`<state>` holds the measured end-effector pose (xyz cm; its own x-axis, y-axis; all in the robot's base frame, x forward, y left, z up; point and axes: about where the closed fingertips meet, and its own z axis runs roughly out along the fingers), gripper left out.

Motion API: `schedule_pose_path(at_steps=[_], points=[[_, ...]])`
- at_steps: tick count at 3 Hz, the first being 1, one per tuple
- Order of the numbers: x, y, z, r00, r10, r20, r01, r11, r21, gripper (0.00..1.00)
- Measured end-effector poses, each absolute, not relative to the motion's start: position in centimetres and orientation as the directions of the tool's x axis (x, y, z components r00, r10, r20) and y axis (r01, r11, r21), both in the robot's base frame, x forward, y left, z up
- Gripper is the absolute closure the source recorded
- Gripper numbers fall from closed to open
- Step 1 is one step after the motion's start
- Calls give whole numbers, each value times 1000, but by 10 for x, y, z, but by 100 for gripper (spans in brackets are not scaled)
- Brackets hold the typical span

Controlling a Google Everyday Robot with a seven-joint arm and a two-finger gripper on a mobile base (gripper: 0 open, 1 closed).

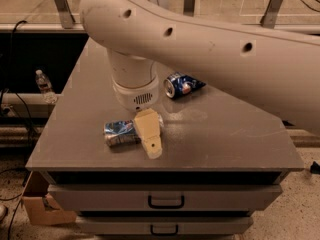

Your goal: Place redbull can upright

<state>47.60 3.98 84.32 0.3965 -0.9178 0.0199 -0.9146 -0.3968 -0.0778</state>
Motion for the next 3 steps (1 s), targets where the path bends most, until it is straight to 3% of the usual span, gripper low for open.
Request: schedule_pose_path(at_steps=[3], points=[[466, 56, 850, 285, -957, -53, -958, -282, -45, 0]])
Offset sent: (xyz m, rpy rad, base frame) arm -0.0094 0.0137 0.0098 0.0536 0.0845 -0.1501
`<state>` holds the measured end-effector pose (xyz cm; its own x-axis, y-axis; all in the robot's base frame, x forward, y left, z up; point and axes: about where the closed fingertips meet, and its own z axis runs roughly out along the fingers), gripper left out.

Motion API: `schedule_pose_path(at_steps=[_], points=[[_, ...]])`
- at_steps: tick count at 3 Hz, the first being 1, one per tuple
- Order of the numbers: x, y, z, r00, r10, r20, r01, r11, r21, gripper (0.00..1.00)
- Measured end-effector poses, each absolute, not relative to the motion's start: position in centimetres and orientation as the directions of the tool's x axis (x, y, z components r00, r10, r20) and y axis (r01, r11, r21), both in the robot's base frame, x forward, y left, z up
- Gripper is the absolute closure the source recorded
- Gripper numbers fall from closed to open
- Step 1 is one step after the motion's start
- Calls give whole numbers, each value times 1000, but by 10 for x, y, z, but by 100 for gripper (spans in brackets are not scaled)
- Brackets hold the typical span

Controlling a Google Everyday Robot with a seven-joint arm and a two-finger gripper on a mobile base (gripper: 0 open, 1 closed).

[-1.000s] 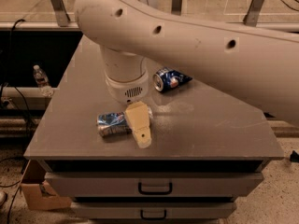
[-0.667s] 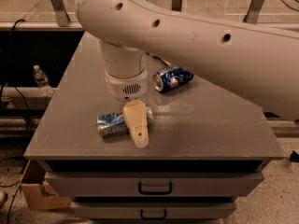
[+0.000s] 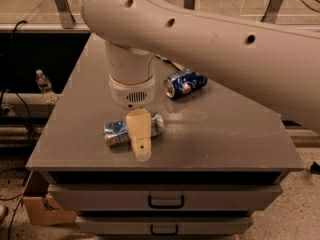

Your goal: Place redbull can upright

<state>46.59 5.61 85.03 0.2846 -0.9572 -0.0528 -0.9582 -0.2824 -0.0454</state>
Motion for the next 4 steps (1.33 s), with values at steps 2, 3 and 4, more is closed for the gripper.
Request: schedule_pose_path(at_steps=[2, 3, 4], points=[[453, 73, 842, 306, -951, -41, -951, -304, -53, 0], [450, 81, 837, 324, -945, -30, -945, -323, -47, 18], [450, 85, 836, 332, -943, -23, -943, -331, -43, 41]])
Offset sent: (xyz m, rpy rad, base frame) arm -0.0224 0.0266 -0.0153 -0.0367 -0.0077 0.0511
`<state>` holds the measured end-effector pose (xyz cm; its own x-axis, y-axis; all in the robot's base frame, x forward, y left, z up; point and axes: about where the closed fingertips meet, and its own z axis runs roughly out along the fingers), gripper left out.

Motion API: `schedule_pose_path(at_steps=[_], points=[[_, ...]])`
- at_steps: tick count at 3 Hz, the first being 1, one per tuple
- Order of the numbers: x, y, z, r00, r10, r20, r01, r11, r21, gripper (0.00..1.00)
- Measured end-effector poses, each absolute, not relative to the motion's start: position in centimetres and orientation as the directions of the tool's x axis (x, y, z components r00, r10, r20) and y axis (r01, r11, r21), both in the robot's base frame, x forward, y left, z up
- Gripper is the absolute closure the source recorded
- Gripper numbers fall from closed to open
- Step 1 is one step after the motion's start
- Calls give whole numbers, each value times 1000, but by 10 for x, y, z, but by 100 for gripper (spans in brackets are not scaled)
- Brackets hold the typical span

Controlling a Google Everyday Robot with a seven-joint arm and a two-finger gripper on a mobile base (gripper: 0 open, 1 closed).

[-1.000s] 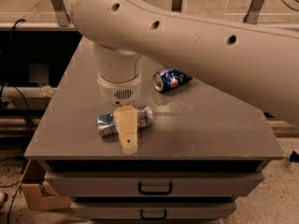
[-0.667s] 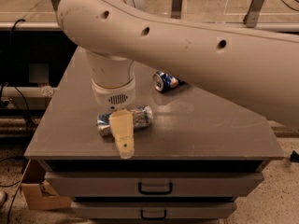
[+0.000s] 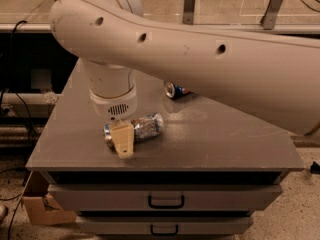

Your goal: Place redbull can upright

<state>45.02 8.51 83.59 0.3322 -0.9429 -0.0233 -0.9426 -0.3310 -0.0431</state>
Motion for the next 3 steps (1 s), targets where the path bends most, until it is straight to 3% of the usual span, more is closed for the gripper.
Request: schedule_pose_path(at_steps=[2, 3], points=[[456, 85, 844, 336, -941, -45, -942, -334, -36, 88], [463, 79, 867, 323, -934, -151, -946, -324, -22, 100]])
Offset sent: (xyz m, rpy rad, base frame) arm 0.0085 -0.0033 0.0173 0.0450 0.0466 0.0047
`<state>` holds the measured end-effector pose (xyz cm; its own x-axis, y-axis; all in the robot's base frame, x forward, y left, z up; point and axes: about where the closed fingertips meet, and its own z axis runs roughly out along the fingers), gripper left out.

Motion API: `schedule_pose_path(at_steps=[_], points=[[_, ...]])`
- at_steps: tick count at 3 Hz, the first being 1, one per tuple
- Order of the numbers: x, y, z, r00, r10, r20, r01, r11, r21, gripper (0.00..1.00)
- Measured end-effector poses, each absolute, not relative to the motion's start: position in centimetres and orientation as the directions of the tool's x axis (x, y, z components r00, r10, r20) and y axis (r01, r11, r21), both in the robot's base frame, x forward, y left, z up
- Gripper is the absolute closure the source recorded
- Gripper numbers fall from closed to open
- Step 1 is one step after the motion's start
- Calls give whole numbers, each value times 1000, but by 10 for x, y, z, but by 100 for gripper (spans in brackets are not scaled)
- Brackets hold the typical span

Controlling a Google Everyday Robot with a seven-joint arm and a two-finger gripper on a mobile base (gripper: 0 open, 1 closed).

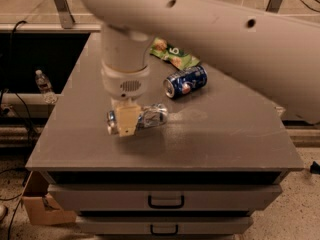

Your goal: Place redbull can upright

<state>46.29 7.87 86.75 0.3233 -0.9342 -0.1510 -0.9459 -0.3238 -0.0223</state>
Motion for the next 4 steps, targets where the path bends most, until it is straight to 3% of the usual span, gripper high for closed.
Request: schedule_pose_path(at_steps=[2, 4], points=[[499, 50, 939, 101, -875, -474, -993, -117, 5, 100], [519, 30, 969, -117, -716, -688, -992, 117, 47, 100]])
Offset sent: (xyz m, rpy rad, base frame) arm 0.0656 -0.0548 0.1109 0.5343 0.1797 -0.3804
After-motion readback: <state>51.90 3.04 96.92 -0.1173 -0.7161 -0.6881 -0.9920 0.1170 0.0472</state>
